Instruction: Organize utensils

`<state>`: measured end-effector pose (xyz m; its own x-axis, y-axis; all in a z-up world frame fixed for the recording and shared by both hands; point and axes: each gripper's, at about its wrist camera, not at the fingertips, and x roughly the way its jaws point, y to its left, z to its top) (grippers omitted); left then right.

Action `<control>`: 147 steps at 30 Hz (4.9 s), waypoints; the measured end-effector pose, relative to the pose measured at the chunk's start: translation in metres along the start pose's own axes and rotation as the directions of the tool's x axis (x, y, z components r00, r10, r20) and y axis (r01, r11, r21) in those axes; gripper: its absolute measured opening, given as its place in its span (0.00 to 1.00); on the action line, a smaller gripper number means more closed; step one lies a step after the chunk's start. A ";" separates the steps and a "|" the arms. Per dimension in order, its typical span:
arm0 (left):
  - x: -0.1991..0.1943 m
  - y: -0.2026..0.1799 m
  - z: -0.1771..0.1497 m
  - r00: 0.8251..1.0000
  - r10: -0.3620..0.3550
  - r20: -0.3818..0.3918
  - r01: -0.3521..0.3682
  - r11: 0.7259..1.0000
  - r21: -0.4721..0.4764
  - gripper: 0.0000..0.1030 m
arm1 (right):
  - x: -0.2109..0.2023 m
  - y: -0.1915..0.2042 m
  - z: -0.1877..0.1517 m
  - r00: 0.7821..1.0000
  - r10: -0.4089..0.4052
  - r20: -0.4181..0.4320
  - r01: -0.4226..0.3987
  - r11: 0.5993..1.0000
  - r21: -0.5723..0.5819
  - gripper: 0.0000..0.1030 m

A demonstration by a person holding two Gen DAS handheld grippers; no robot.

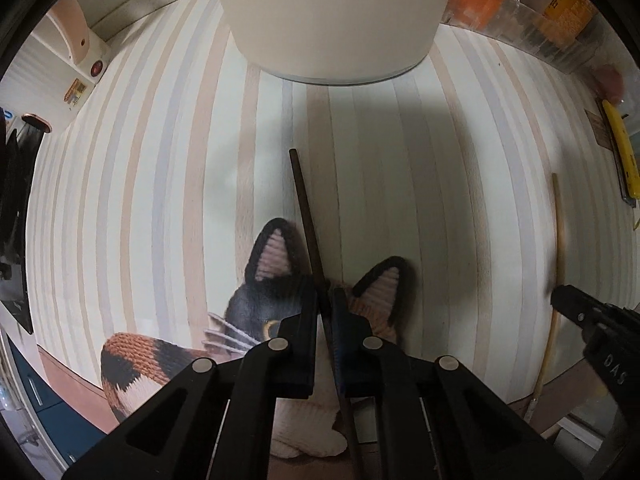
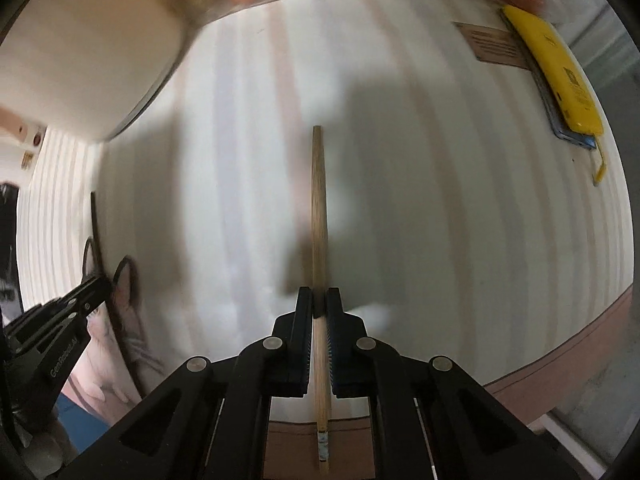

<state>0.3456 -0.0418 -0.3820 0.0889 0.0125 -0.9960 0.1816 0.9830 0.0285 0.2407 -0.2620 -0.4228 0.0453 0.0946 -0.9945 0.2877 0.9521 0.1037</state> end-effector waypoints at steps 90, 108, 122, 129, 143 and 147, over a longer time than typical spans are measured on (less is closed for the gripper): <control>-0.270 0.082 0.025 0.790 -0.003 0.613 0.098 0.988 -0.122 0.02 | -0.238 0.081 0.056 0.750 0.259 0.608 -0.191 0.966 -0.175 0.07; -0.384 0.089 0.058 0.667 -0.056 0.743 0.162 0.984 -0.072 0.01 | -0.334 0.126 0.124 0.641 0.411 0.648 -0.304 0.911 -0.278 0.07; -0.372 0.068 0.116 0.677 -0.098 0.730 0.164 0.986 -0.019 0.01 | -0.330 0.137 0.180 0.569 0.399 0.719 -0.291 0.916 -0.278 0.07; -0.340 0.090 0.097 0.666 -0.014 0.746 0.072 0.996 -0.046 0.11 | -0.318 0.109 0.167 0.658 0.417 0.627 -0.339 0.908 -0.247 0.07; -0.082 0.095 0.063 0.938 0.072 0.340 -0.115 0.988 0.107 0.57 | -0.099 0.019 0.082 0.968 0.210 0.139 -0.223 0.971 0.085 0.07; -0.048 0.098 0.060 0.953 0.083 0.293 -0.115 0.989 0.092 0.57 | -0.050 0.010 0.084 0.992 0.120 0.047 -0.125 0.986 0.114 0.07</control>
<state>0.4177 0.0426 -0.3258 0.3864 0.0402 -0.9215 0.2597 0.9539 0.1505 0.3213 -0.2813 -0.3711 0.1248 0.1941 -0.9730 0.3872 0.8934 0.2278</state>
